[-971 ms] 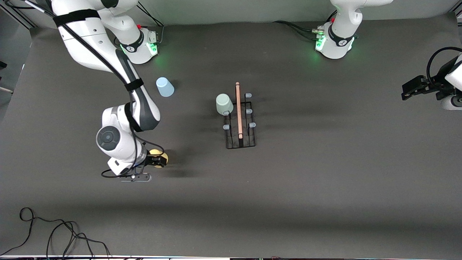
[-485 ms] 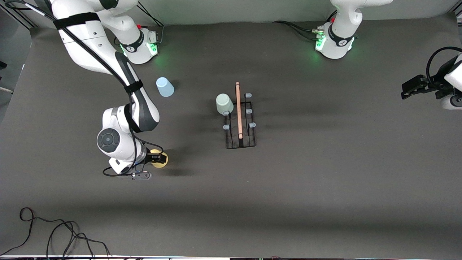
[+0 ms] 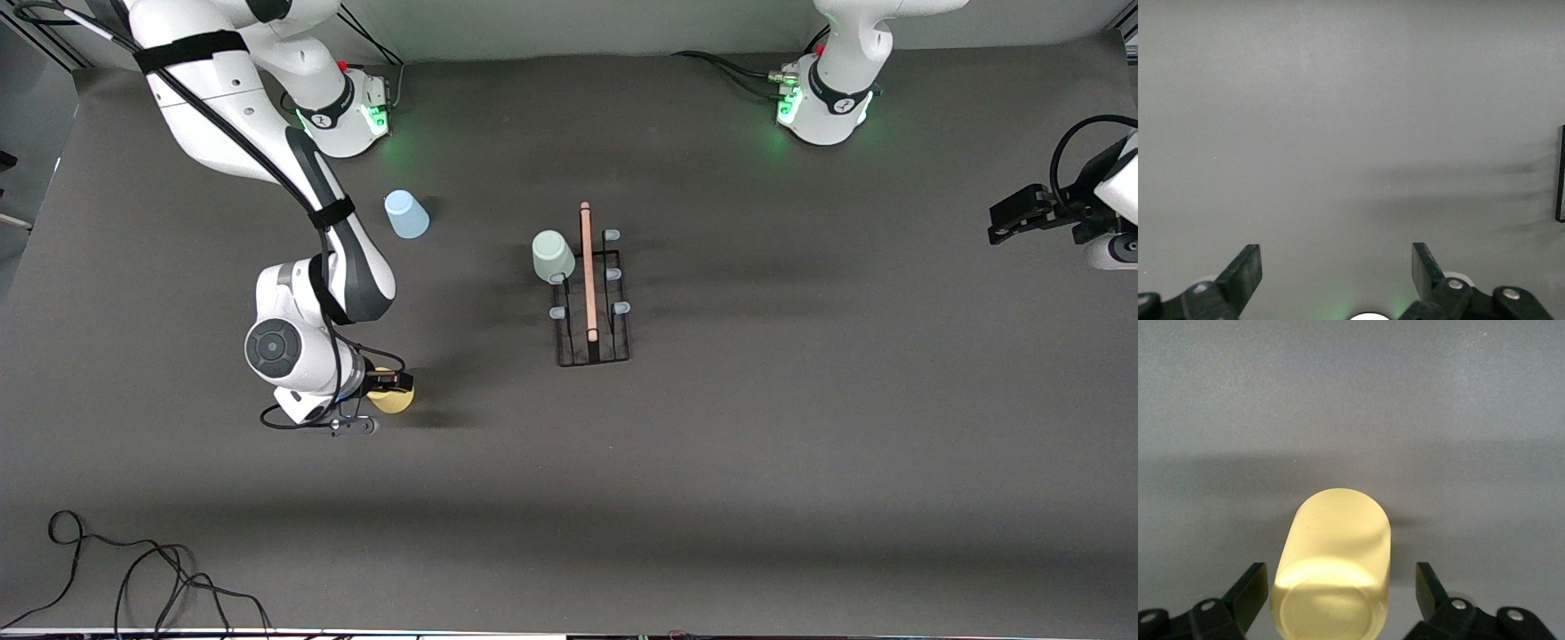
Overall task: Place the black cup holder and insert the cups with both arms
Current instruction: 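Carry the yellow cup onto a rack peg and release it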
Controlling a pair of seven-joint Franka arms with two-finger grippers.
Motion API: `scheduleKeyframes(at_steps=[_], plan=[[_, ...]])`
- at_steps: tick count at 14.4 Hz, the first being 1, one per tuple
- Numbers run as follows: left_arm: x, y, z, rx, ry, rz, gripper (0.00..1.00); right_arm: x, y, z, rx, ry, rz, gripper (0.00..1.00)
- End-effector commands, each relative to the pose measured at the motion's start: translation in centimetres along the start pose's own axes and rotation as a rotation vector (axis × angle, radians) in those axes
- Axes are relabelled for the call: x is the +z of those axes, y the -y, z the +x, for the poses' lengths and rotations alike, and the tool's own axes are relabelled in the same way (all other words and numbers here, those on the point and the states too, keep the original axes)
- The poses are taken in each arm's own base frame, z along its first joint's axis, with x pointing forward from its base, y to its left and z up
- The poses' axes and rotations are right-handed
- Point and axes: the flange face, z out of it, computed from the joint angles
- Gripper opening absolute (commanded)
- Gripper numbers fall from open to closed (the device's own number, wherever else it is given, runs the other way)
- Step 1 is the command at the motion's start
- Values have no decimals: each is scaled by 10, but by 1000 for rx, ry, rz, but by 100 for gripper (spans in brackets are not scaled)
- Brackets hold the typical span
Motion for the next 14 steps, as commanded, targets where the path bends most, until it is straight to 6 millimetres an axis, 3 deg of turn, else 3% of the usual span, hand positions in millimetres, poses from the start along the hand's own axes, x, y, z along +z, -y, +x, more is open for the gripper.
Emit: scheduleKeyframes(at_steps=[1,3,4,5,9,12,14], plan=[[-2,2,-1,6,-3,5,100,-20,4,-7,-16,19,19,73],[-2,3,0,4,-3,5,100,-31,4,-8,-25,20,23,36],[-3,3,0,4,-5,5,100,-40,4,-9,-27,24,26,21],[-3,3,0,4,-5,5,100,-54,6,-9,-27,24,32,14],[-1,4,3,4,-15,5,100,-126,18,-21,30,51,102,12],[-3,5,3,3,-20,5,100,-159,74,-39,103,38,164,11],[-2,5,3,3,-19,5,100,-176,125,-51,170,15,172,10]])
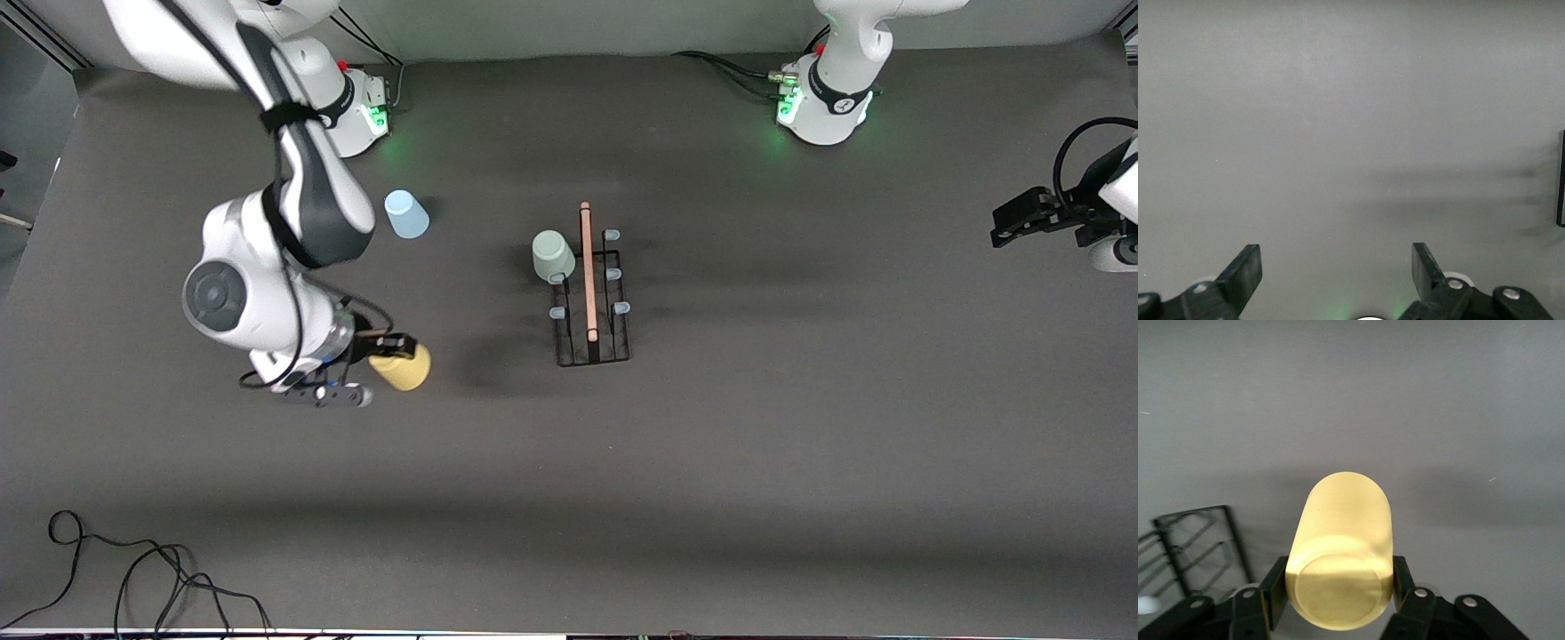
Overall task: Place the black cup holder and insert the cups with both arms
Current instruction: 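Carry the yellow cup onto a rack peg and release it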
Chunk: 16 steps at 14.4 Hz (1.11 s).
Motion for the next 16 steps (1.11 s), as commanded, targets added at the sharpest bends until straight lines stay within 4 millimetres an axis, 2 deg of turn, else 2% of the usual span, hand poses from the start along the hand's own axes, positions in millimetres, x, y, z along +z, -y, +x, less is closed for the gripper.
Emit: scheduleKeyframes(at_steps=[1,3,8,12,16], plan=[[-2,1,1,9,-9,6,100,-5,72,-24,96,-17,22,10],[-2,2,1,6,-10,6,100,-8,120,-45,140,-37,37,10],[3,5,4,2,-4,5,100,10,179,-89,187,-61,45,10],[3,4,3,4,1,5,100,38,200,-106,166,-64,30,10],[0,3,1,5,0,5,100,63,202,-102,170,-65,16,10]])
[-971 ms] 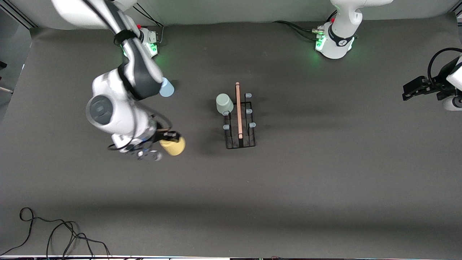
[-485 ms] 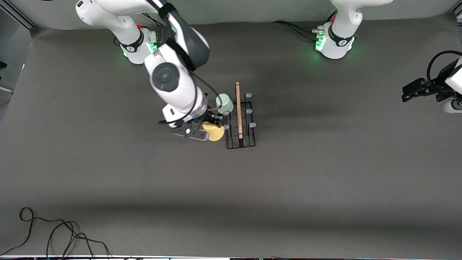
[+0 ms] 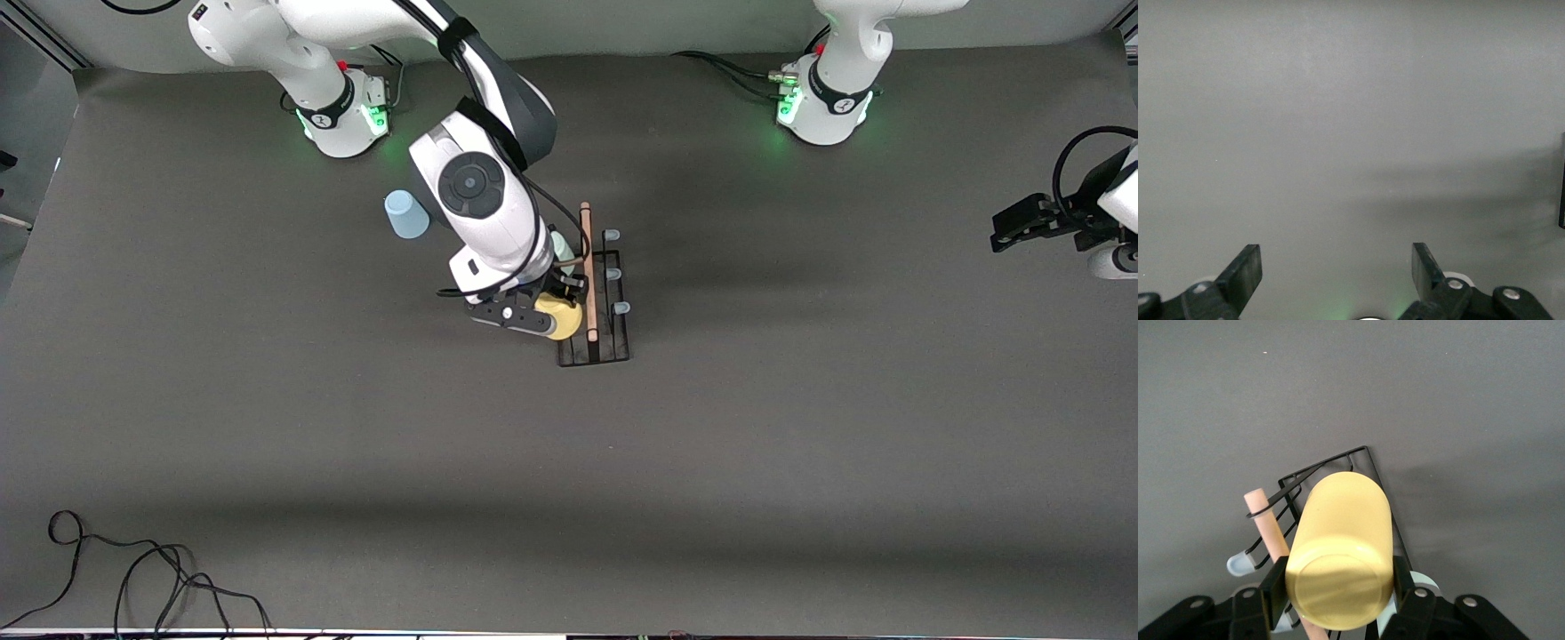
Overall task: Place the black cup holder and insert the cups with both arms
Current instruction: 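Carry the yellow cup onto a rack peg and release it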
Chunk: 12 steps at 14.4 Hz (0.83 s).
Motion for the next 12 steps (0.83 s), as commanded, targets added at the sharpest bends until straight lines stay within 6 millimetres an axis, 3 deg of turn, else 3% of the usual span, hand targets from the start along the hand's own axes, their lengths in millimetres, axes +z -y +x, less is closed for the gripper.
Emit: scheduleKeyframes(at_steps=[1,2,3,4,6,9,12], plan=[[-8,0,-4,11,-8,5,100,8,5,4,18,-12,0,10],[-10,0,-5,10,-9,5,100,9,5,4,20,-15,3,20],[-10,-1,-5,12,-8,6,100,13,4,5,21,-12,-4,54],[-10,-2,-6,13,-8,6,100,13,4,5,22,-11,-3,72],[-11,-2,-5,13,-11,6,100,13,4,5,23,-10,-4,95],[-18,-3,-7,14,-25,6,100,7,3,8,23,-13,2,97],[-17,-4,-7,16,-22,6,100,-16,-7,19,21,-17,6,97]])
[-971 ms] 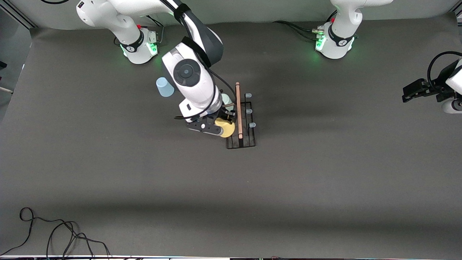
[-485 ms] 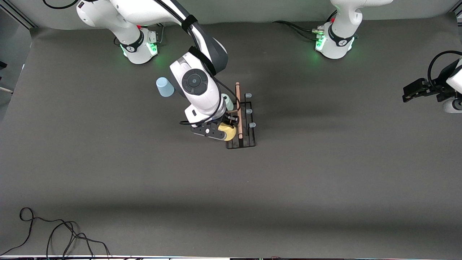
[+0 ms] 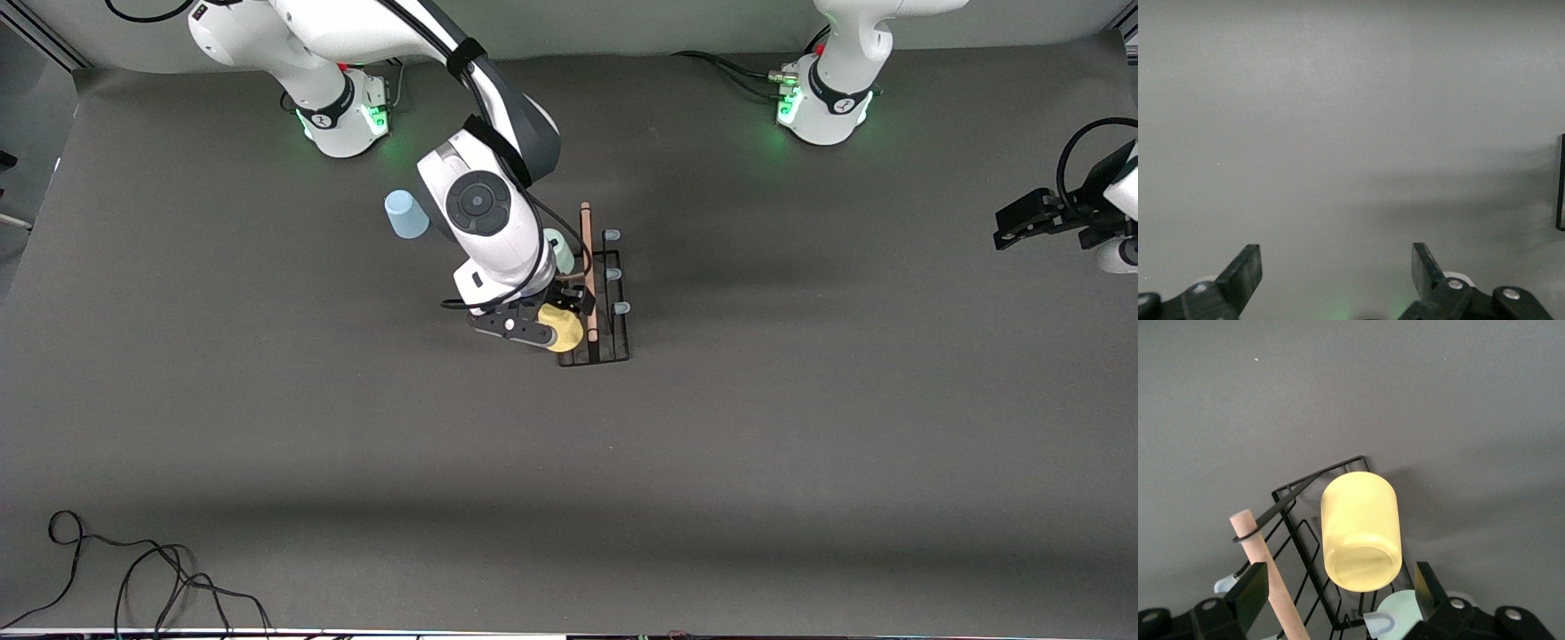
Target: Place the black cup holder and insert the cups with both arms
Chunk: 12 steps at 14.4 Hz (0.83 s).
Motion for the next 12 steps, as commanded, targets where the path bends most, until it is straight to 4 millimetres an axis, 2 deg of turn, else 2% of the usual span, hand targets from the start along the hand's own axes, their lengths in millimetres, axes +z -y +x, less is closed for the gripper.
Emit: scheduleKeyframes(at_steps=[1,3,5,9,11,12], plan=[[-6,-3,-4,12,0,5,100,-35,-16,17,-17,-2,-18,97],[-10,-3,-4,1,-12,4,100,-74,-44,37,-83,3,-60,99],[-10,-4,-4,3,-13,4,100,-122,-84,61,-115,14,-74,99],[-9,-6,-4,6,-8,6,100,-211,-185,94,-179,81,-96,100],[-9,-7,-4,6,-8,6,100,-244,-229,109,-170,83,-75,100],[-9,-7,-3,4,-8,6,100,-260,-245,113,-166,68,-61,100]])
